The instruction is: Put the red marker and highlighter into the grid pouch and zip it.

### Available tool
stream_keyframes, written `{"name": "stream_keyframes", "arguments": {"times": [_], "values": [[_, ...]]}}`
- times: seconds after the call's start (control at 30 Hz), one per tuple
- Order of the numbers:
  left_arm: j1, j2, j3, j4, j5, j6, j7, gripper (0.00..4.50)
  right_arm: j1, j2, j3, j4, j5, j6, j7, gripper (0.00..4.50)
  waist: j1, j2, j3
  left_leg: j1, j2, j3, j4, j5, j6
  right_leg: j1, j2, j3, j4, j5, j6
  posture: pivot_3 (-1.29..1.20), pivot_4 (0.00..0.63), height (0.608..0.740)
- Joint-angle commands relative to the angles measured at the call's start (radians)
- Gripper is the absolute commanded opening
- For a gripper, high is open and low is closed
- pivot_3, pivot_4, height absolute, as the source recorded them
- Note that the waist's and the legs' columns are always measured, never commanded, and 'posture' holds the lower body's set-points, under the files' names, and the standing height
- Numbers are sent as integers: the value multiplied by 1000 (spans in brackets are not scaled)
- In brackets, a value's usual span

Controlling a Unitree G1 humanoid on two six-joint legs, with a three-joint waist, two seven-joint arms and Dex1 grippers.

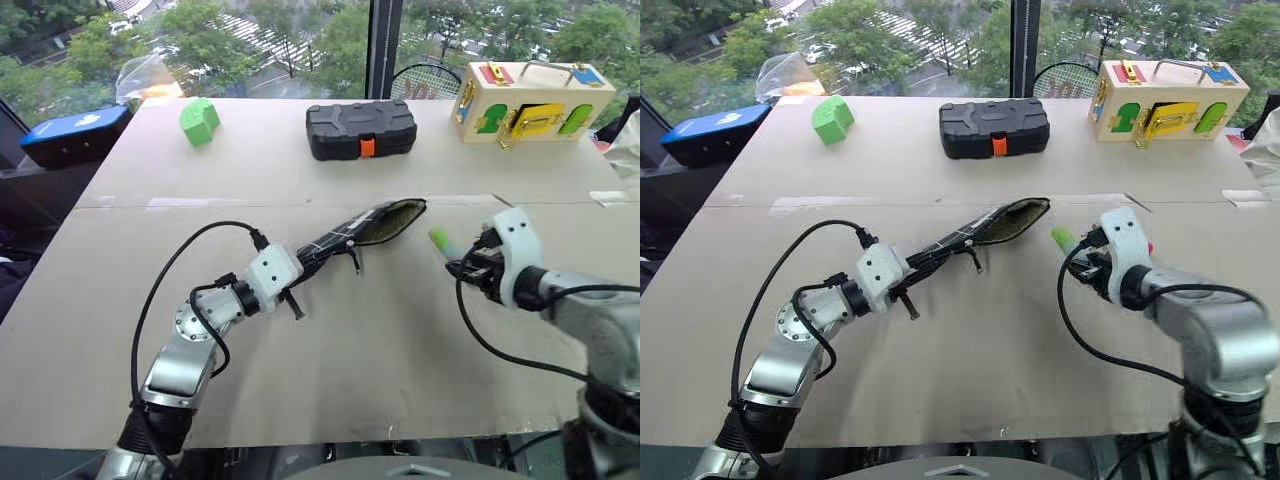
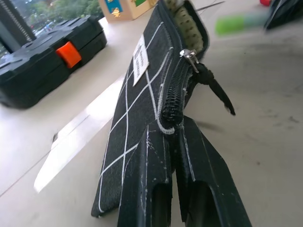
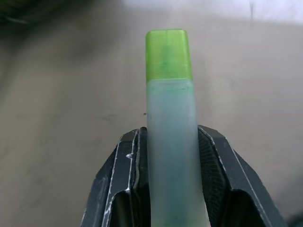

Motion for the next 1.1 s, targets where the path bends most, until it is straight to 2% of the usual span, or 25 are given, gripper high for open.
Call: {"name": "stream_keyframes", "arguments": {"times": [0.03, 0.13, 0.37, 0.53, 0.7, 0.77, 0.87, 0.97, 1.03, 1.1], "values": [[-19, 14, -15, 4, 13, -60, -23, 0, -105, -112, 58, -31, 142, 15, 123, 774, 1, 0, 0, 0, 1, -1, 0, 0, 0, 0, 0, 0, 0, 0, 0, 0, 150, 740], [-23, 14, -27, 8, 21, -83, -30, 0, -160, -153, 113, 16, 168, 8, 132, 774, 5, -1, 0, 0, 1, -2, -1, 0, 0, 0, 0, 0, 0, 0, -1, 0, 150, 740], [-4, 28, -67, -16, 57, -170, -48, 0, -275, -250, 334, 209, 126, -124, 136, 774, 9, -1, 0, -3, -2, -1, 2, 0, 1, 0, -2, 0, -1, 0, 0, 0, 150, 740], [11, 34, -106, -11, 98, -243, -51, 0, -408, -241, 500, 375, 90, -206, 169, 774, 6, -1, 0, -2, -2, 0, 1, 0, 0, 0, -2, 0, 0, 0, 0, 0, 150, 740], [29, 10, -89, -32, 57, -173, -24, 0, -437, -291, 549, 445, 52, -343, 238, 3141, 11, -1, 0, -3, -1, -1, 1, 0, 0, 0, -2, -1, 0, 0, 0, 0, 150, 740], [37, -4, -66, -40, 25, -114, -7, 0, -419, -320, 481, 424, 83, -345, 261, 4072, 12, -1, 0, -4, -1, 0, 2, 1, -1, 0, -2, -1, -1, 0, 0, 0, 150, 740], [40, -20, -32, -50, -31, -21, 11, 0, -349, -375, 293, 331, 210, -259, 318, 4072, 18, -1, 0, -4, -1, -1, 2, 1, -1, 0, -3, -1, -1, 0, 0, 0, 150, 740], [39, -29, -10, -66, -73, 44, 20, 0, -265, -378, 105, 241, 312, -158, 315, 4072, 20, -2, 0, -3, -1, -2, 2, 1, -1, 0, -4, -1, -1, 0, 0, 0, 150, 740], [33, -28, -4, -69, -82, 63, 18, 0, -188, -316, -46, 174, 295, -49, 233, 4072, 23, -4, -1, -3, 0, -2, 2, -1, 2, 0, -5, -2, -1, 0, 0, 0, 150, 740], [24, -26, 1, -70, -88, 75, 16, 0, -100, -219, -156, 125, 203, 9, 71, 4072, 22, -4, -1, -2, 1, -2, 2, -1, 2, 1, -5, -2, 0, 0, 0, 0, 150, 740]]}}
